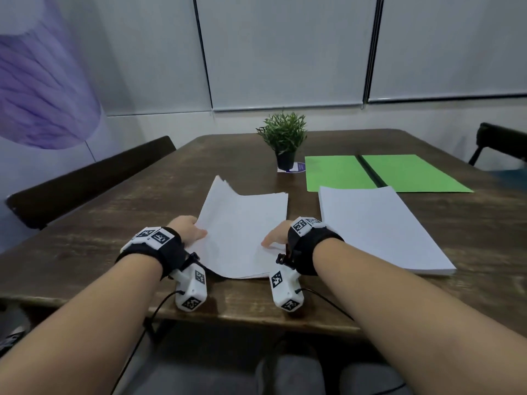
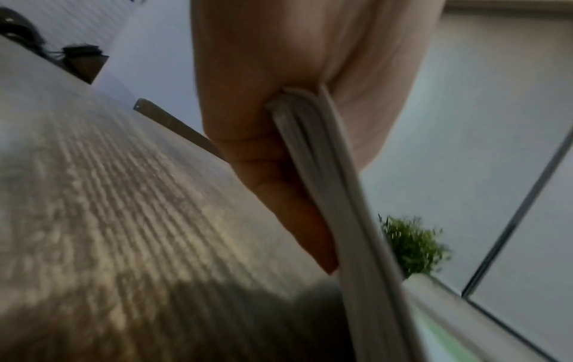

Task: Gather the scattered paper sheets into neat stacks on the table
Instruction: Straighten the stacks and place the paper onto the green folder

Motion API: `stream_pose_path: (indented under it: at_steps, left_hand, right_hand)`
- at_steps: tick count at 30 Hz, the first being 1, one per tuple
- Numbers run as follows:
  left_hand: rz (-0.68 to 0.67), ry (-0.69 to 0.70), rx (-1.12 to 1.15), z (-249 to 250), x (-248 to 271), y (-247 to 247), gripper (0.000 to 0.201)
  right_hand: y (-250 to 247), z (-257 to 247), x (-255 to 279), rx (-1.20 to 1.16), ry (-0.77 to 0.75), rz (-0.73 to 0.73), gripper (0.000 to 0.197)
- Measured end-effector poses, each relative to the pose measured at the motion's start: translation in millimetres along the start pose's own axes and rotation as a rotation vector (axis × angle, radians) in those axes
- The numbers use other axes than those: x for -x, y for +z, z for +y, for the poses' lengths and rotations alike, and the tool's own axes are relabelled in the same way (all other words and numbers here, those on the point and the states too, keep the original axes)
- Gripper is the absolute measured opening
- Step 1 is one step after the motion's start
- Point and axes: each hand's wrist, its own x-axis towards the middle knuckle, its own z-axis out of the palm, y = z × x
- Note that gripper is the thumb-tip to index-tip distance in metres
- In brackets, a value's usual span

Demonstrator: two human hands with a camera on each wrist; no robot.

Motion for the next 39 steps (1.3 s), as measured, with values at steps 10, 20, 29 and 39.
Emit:
stream_pose_path:
  at_steps: [10, 20, 29, 39]
  left_hand:
    - [0.139, 0.236, 0.643, 40.9, 33.1, -28.7, 0.014]
    - [-0.079, 0.307, 0.476, 171.9, 18.6, 75.9, 0.035]
    - [-0.372, 0.18, 0.176, 227.1, -1.9, 135.4, 0.063]
    - [-0.402, 0.077, 0.134, 239.3, 5.5, 118.1, 0.065]
  right_hand:
    - [-48.6, 3.4, 16.3, -0.34, -0.089, 0.279, 0.084]
    - [-151.4, 119.4, 56.2, -0.256, -0.033, 0.601, 0.04]
    - [-173.6, 198.4, 38.4, -0.046, 0.191, 0.474, 0.043]
    - [-172.0, 199.7, 43.5, -0.14, 0.301, 0.437, 0.038]
